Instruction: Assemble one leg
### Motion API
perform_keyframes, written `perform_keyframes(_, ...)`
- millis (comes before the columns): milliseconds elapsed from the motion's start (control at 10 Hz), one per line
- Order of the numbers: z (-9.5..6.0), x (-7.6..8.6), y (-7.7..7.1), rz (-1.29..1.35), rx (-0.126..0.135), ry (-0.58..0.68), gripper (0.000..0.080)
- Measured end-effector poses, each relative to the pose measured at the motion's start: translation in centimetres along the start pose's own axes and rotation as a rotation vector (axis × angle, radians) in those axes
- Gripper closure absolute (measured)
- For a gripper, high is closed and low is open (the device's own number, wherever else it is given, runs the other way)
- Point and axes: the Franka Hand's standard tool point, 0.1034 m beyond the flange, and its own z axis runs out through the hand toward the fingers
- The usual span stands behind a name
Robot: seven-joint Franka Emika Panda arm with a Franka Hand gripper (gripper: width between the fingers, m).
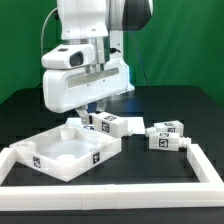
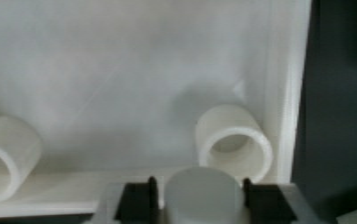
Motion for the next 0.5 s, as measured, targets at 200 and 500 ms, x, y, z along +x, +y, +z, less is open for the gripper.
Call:
perform_keyframes(200, -1.1, -6.4, 0.4, 0.132, -0.035, 0.015, 0.0581)
perform_keyframes(500, 0.3, -8.2, -1.4, 0.225, 0.014, -0.014, 0.0581)
